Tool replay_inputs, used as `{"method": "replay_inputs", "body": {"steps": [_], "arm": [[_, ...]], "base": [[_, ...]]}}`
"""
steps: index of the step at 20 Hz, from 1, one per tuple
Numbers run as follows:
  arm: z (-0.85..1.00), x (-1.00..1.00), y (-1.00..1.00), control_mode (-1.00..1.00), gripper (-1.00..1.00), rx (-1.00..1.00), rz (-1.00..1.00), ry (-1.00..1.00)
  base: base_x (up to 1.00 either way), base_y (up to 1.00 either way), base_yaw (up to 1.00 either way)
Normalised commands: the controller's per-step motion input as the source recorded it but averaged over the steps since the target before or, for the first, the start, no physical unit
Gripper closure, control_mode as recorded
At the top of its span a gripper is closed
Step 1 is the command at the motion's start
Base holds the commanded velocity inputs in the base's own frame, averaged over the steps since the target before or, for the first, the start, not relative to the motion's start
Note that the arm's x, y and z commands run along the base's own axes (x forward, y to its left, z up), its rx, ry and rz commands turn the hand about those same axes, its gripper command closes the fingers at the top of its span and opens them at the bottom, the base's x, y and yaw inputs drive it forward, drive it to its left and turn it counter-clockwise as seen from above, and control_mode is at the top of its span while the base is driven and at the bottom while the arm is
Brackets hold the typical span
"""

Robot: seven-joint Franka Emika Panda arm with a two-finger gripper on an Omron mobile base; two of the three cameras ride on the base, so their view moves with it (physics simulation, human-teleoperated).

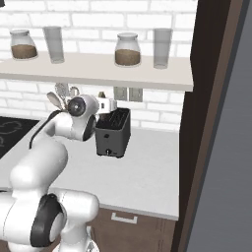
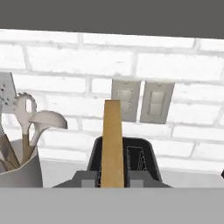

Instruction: Start the toaster. Once the lever pops up, take the bread to the plate on the dining counter.

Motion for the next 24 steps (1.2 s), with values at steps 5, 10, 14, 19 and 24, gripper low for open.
{"method": "replay_inputs", "body": {"steps": [5, 10, 14, 19, 24], "arm": [[0.85, -0.69, -0.1, -1.0, 1.0, -0.21, 0.0, 0.24], [0.34, -0.86, -0.29, -1.0, 1.0, -0.14, 0.0, 0.2], [0.04, -0.83, -0.31, -1.0, 1.0, -0.01, 0.0, 0.09], [0.0, -1.0, -0.07, -1.0, 1.0, 0.03, 0.0, -0.04], [0.21, -0.91, 0.0, -1.0, 1.0, 0.01, 0.0, -0.02]], "base": [[0.0, 0.0, 0.0], [0.0, 0.0, 0.0], [0.0, 0.0, 0.0], [0.0, 0.0, 0.0], [0.0, 0.0, 0.0]]}}
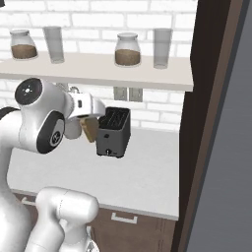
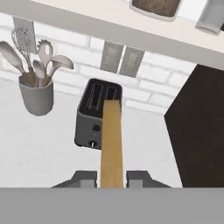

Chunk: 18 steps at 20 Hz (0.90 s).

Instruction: Start the toaster. Once the lever pops up, take the bread to the plate on the dining counter.

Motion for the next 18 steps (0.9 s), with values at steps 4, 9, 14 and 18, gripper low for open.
{"method": "replay_inputs", "body": {"steps": [4, 9, 14, 18], "arm": [[0.11, -0.85, 0.0, -1.0, 1.0, 0.03, 0.0, 0.0], [0.0, -0.46, 0.0, -1.0, 1.0, 0.02, 0.0, 0.0], [0.0, -0.09, 0.0, 1.0, 1.0, 0.0, 0.0, 0.0], [0.0, 0.0, 0.0, 1.0, 1.0, 0.0, 0.0, 0.0]], "base": [[0.0, 0.0, 0.0], [0.0, 0.0, 0.0], [-0.55, 0.16, 0.07], [-0.62, 0.48, 0.36]]}}
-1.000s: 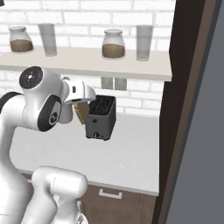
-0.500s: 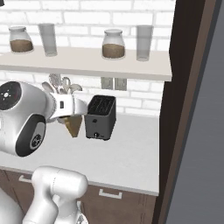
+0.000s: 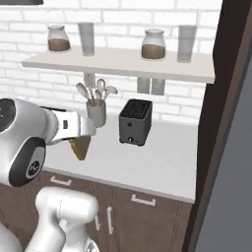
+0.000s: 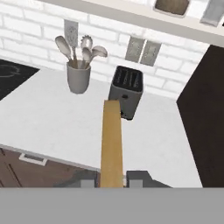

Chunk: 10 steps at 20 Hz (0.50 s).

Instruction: Start the toaster. Once the lever pops up, take the bread to the plate on the dining counter.

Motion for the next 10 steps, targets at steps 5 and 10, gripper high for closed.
{"method": "replay_inputs", "body": {"steps": [5, 10], "arm": [[0.0, 0.0, 0.0, 1.0, 1.0, 0.0, 0.0, 0.0], [0.0, 0.0, 0.0, 1.0, 1.0, 0.0, 0.0, 0.0]], "base": [[-0.33, 0.35, 0.68], [-0.06, 0.24, 0.98]]}}
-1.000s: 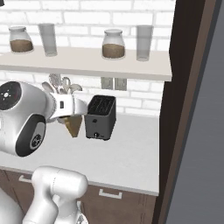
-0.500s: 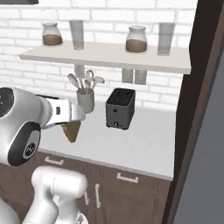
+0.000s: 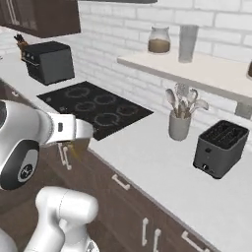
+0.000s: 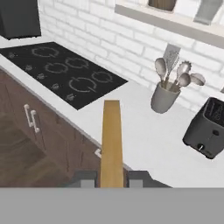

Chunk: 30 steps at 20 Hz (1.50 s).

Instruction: Start the toaster. Once the lever pops up, take the bread to the plate on the dining counter.

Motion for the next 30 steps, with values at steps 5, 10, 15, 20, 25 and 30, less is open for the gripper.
{"method": "replay_inputs", "body": {"steps": [5, 10, 15, 20, 25, 30], "arm": [[0.0, 0.0, 0.0, 1.0, 1.0, 0.0, 0.0, 0.0], [0.0, 0.0, 0.0, 1.0, 1.0, 0.0, 0.0, 0.0], [0.0, 0.0, 0.0, 1.0, 1.0, 0.0, 0.0, 0.0], [0.0, 0.0, 0.0, 1.0, 1.0, 0.0, 0.0, 0.0], [0.0, 0.0, 0.0, 1.0, 1.0, 0.0, 0.0, 0.0], [0.0, 0.0, 0.0, 1.0, 1.0, 0.0, 0.0, 0.0]], "base": [[-0.07, 0.03, 1.0], [-0.09, 0.0, 1.0], [-0.1, 0.0, 1.0], [0.0, 0.0, 1.0], [0.0, 0.0, 1.0], [0.0, 0.0, 1.0]]}}
